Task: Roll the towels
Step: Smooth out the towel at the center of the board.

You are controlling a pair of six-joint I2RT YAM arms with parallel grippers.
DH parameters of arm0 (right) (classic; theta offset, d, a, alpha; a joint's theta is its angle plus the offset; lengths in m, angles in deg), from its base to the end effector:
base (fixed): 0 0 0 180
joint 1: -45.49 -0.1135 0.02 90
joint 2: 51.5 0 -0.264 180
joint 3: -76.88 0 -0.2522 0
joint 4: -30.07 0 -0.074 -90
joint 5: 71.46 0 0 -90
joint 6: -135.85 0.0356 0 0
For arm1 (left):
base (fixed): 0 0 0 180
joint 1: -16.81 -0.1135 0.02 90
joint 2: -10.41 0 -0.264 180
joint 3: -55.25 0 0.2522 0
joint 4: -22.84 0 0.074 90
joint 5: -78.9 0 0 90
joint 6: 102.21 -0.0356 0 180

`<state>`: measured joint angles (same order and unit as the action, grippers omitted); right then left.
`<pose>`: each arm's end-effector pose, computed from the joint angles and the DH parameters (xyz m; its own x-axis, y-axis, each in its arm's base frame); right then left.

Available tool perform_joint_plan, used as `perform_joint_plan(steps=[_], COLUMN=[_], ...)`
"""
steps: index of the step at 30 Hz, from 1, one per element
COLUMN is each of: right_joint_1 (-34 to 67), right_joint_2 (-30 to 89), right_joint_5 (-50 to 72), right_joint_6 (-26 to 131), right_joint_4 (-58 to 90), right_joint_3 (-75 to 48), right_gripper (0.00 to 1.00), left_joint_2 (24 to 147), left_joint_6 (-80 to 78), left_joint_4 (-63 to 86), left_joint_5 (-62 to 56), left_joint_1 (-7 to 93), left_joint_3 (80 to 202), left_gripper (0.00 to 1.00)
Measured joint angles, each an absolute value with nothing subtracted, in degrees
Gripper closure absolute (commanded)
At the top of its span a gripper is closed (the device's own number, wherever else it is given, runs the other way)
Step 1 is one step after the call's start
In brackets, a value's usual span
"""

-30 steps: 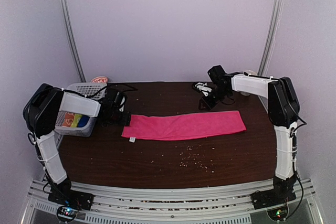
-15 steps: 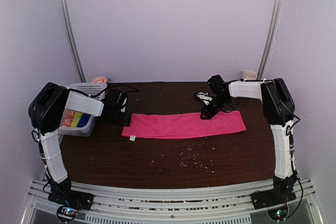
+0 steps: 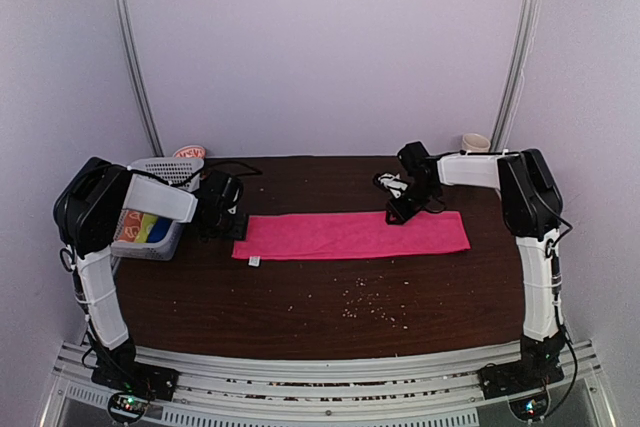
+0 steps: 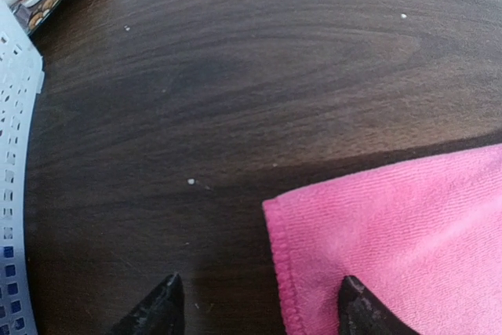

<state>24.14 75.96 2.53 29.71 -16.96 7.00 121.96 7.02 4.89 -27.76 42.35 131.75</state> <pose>0.4324 0.1796 0.1503 -0.6785 -0.5521 -0.4846 -0.6763 0.7270 0.1186 0.3549 -0.1583 0.1279 -0.7652 0.0159 -0.6436 0.0057 0.9998 0.0180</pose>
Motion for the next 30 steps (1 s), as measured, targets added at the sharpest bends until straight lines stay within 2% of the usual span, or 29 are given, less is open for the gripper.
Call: perform_joint_plan(steps=[6,8,18,23,30], right_joint_1=[24.65,24.63,23.12,22.11,21.94], right_joint_2=[75.92,75.44,67.29,65.84,65.84], right_joint_5=[1.35,0.49,-3.07,-4.16,-3.84], right_joint_6=[26.78,25.19,22.15,21.56,20.69], right_joint_4=[-22.47,-24.59,-26.38,-26.25,-26.65], right_joint_3=[9.91,11.24,10.28,5.84,-1.94], right_gripper=[0.68,0.68,0.73,0.74,0.75], left_joint_2=[121.94,121.67,117.61,121.72,127.42], left_joint_6=[6.49,6.27,4.59,3.04,1.73], left_joint_4=[0.89,-0.55,-2.52,-3.04,-4.64], left_joint_5=[-29.42,-29.75,-29.25,-30.21,-31.46], left_joint_1=[42.02,41.83,44.06,44.38,43.75], left_joint_3=[134.33,135.71,142.03,147.16,147.86], left_gripper=[0.13,0.11,0.26,0.29,0.33])
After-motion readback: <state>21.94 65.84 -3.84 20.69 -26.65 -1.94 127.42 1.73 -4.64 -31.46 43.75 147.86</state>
